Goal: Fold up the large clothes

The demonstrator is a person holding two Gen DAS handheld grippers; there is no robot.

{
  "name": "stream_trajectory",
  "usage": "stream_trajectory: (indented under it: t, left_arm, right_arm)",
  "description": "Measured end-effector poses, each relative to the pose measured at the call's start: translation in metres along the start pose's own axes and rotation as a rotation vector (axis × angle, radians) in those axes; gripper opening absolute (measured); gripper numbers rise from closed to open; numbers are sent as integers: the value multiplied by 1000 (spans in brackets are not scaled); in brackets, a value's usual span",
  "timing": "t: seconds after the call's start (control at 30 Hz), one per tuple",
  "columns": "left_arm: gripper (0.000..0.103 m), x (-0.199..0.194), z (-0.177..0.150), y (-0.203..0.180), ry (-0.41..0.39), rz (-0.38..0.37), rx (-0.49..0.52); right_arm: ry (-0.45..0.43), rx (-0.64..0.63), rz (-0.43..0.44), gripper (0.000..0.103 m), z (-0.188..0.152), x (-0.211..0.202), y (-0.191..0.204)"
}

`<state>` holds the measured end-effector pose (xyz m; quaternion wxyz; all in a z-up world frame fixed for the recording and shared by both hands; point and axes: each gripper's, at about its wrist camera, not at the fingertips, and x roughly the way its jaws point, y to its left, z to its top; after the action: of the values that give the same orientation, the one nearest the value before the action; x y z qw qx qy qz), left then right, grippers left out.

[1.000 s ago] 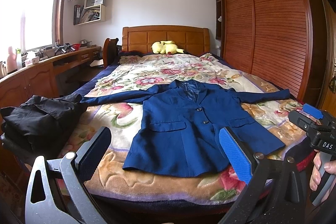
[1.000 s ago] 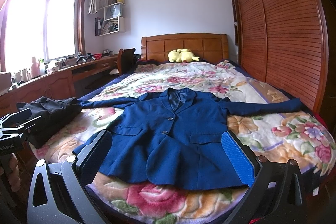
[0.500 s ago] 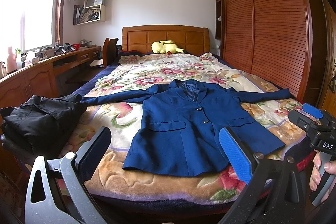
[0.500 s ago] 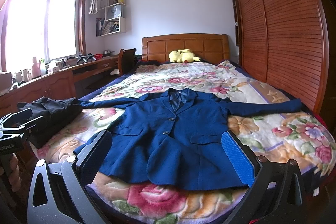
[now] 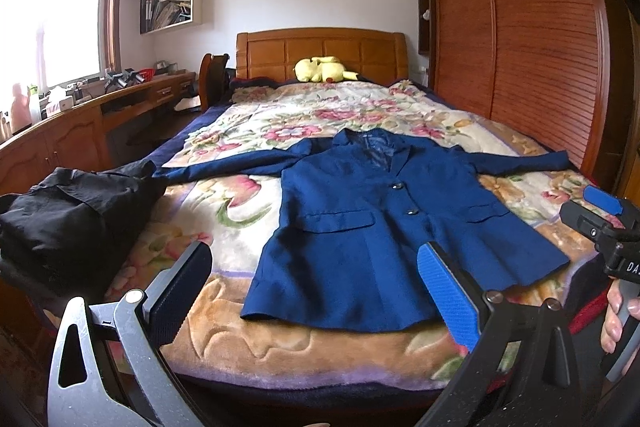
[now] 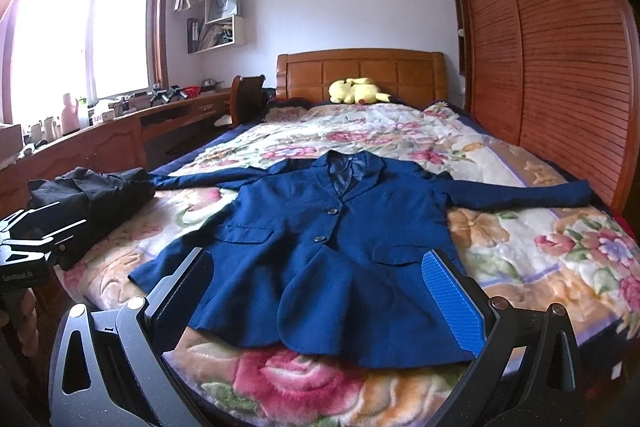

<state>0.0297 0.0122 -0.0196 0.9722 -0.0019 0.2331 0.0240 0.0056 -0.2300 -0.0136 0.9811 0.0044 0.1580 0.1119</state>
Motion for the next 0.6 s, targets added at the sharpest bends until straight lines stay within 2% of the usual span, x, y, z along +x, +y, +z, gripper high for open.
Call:
stream_trajectory:
  t: [0.6]
  left_arm:
    - [103,88,-11,34,104,22,17]
  right_arm:
    - [22,-21,62,103,25,78,1]
